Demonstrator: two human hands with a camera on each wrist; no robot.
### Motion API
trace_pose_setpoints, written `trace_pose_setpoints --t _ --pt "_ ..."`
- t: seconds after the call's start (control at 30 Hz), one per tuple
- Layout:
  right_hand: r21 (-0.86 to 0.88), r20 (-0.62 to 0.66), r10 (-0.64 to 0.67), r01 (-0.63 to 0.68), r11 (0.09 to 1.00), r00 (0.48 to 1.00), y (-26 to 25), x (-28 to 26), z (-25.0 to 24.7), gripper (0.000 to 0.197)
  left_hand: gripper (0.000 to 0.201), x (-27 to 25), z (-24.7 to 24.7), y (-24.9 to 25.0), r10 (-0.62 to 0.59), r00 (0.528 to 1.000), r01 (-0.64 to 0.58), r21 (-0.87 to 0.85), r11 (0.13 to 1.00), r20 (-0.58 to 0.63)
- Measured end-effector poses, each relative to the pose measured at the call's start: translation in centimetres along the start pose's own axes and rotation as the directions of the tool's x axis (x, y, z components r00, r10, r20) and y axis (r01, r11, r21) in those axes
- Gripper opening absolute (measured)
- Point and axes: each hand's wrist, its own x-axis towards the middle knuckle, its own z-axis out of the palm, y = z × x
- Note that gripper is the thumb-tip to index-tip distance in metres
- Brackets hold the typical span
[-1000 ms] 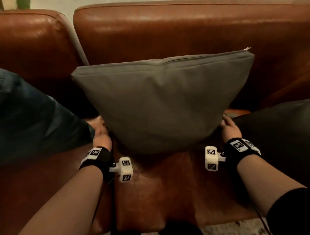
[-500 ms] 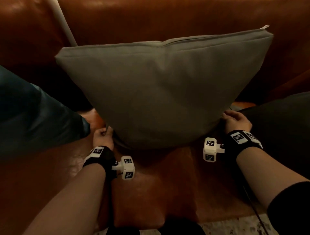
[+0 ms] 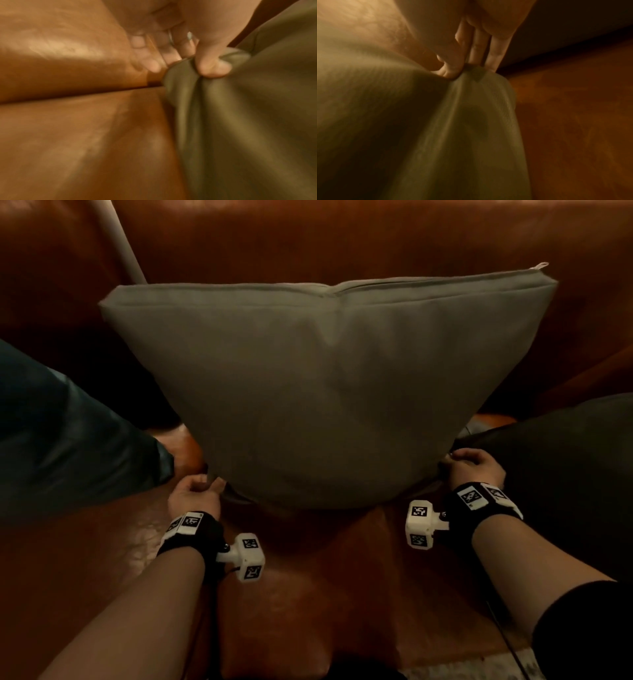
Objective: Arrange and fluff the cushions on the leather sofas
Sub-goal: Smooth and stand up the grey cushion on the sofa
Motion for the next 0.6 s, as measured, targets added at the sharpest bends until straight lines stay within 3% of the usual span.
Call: trace_pose_setpoints --t 0.13,0.23,0.33,0.4,0.47,0.6 --pt "-0.051 0.009 -0.062 0.062 0.997 0.998 0.3 -0.5 0.0 0.010 0.035 0.5 -0.9 0.1 0.028 0.999 -0.030 0.061 0.998 0.031" --pt "-0.084 -0.046 -0.136 0.132 0.988 0.990 -0.7 -3.3 -1.8 0.013 0.032 -0.5 -3.5 -0.6 0.169 0.982 -0.183 0.184 0.966 0.089" --pt "-0.018 -0.022 -0.320 0.319 0.947 0.947 -1.9 -8.4 -3.6 0.012 0.017 -3.1 -7.1 0.0 0.343 0.927 -0.367 0.170 0.915 0.151" --pt "0.019 0.054 -0.486 0.485 0.874 0.873 -2.9 -12.3 -3.9 0.013 0.016 -4.7 -9.7 1.0 0.461 0.871 -0.485 0.142 0.863 0.171" --pt "0.048 0.146 -0.637 0.638 0.769 0.757 -4.3 -17.1 -3.3 0.014 0.017 -6.0 -12.9 2.7 0.584 0.792 -0.604 0.091 0.792 0.179" --pt "0.186 0.367 -0.802 0.807 0.560 0.472 -9.1 -28.6 0.9 0.019 0.023 -7.5 -21.2 6.9 0.843 0.525 -0.851 0.050 0.523 0.119"
